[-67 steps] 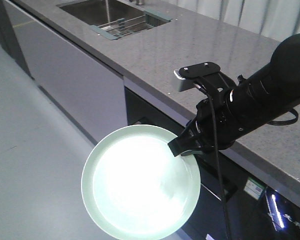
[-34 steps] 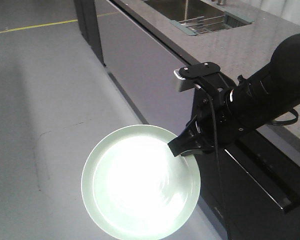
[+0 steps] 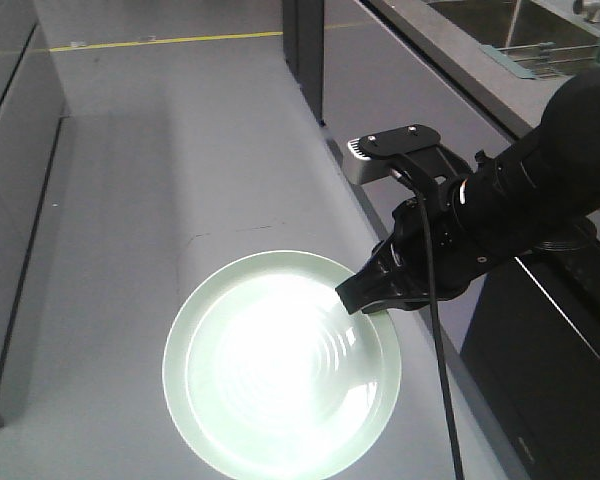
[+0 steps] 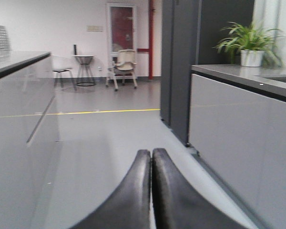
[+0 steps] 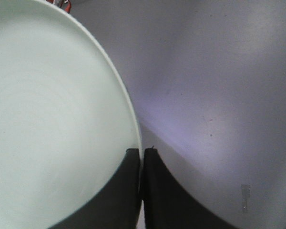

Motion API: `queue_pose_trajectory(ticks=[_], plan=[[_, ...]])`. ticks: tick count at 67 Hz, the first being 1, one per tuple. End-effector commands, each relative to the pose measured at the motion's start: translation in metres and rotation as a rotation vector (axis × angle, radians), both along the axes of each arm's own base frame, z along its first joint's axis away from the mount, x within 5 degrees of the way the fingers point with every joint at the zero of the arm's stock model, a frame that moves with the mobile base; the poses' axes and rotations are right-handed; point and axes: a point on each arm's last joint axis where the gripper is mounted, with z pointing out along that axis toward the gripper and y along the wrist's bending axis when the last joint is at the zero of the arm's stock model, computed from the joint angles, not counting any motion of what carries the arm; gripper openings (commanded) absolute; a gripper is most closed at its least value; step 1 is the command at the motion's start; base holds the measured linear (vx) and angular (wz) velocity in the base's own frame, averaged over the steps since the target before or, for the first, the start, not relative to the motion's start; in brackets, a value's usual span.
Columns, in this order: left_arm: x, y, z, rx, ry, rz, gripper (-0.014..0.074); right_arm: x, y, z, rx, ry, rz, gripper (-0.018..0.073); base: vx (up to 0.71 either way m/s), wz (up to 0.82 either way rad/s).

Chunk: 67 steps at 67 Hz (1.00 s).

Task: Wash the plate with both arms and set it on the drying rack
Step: 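Drive the base away from the counter holding the plate in the right gripper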

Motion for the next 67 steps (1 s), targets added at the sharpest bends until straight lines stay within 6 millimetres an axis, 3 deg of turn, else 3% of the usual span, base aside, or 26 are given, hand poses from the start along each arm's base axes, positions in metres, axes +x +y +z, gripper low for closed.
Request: queue_pose_trajectory(ticks=[1,36,67], plan=[[-0.0033,-0.0003,0.0151,-0.005,-0.114,-0.005,-0.0006,-0.0041,-0.0009,0.0205,0.056,-0.077,-0.003,-0.0001,-0.07,0.45],[-0.0033,-0.0003,0.0151,-0.005,-0.114,-0.005,-0.0006,-0.0041,-0.0009,0.0205,0.056,-0.077,-0.003,-0.0001,-0.06,0.37],[-0.0033,-0.0003,0.0151,-0.005,-0.114,-0.005,-0.0006,-0.0047,-0.0010,0.0208,0.058,-0.074,-0.002,-0.0001,0.02,0.07]])
